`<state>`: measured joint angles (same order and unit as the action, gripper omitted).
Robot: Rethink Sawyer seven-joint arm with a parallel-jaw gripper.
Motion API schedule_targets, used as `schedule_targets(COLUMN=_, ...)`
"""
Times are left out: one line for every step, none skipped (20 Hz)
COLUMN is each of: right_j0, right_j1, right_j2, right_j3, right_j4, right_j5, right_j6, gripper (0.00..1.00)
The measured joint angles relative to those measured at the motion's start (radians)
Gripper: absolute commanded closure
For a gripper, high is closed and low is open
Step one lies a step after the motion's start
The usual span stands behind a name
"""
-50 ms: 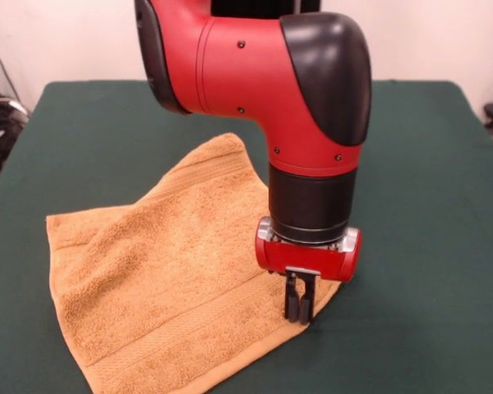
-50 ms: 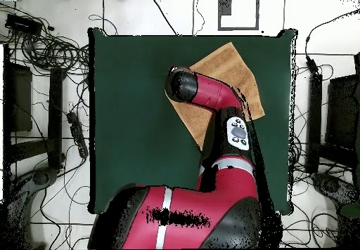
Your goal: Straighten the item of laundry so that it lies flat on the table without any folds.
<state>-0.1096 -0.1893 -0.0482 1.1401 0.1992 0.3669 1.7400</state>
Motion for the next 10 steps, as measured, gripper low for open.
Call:
schedule_targets(right_j0=0.000, right_j1=0.000, right_j2=0.000, right_j3=0.000, right_j4=0.000, right_j5=0.000, right_j6=0.000, gripper=1.00)
schedule_targets(right_j0=0.002, right_j1=0.000, right_j2=0.000, right_j3=-0.001, right_j4=0.004, right_j5=0.000, right_j6=0.000, gripper=1.00)
schedule_targets(right_j0=0.003, right_j1=0.000, right_j2=0.000, right_j3=-0.002, right_j4=0.004, right_j5=0.000, right_j6=0.000, gripper=1.00)
schedule_targets(right_j0=0.007, right_j1=0.001, right_j2=-0.001, right_j3=-0.008, right_j4=0.007, right_j5=0.000, right_j6=0.000, gripper=1.00)
schedule_targets(right_j0=0.010, right_j1=0.002, right_j2=-0.001, right_j3=-0.012, right_j4=0.009, right_j5=0.001, right_j6=0.000, gripper=1.00)
schedule_targets(right_j0=0.012, right_j1=0.002, right_j2=-0.001, right_j3=-0.017, right_j4=0.010, right_j5=0.002, right_j6=0.000, gripper=1.00)
schedule_targets(right_j0=0.014, right_j1=0.004, right_j2=-0.001, right_j3=-0.024, right_j4=0.013, right_j5=0.004, right_j6=0.000, gripper=1.00)
schedule_targets(right_j0=0.017, right_j1=0.008, right_j2=-0.001, right_j3=-0.040, right_j4=0.017, right_j5=0.009, right_j6=0.000, gripper=1.00)
schedule_targets(right_j0=0.020, right_j1=0.014, right_j2=-0.001, right_j3=-0.059, right_j4=0.021, right_j5=0.017, right_j6=0.000, gripper=1.00)
schedule_targets(right_j0=0.021, right_j1=0.019, right_j2=-0.001, right_j3=-0.074, right_j4=0.026, right_j5=0.024, right_j6=0.000, gripper=1.00)
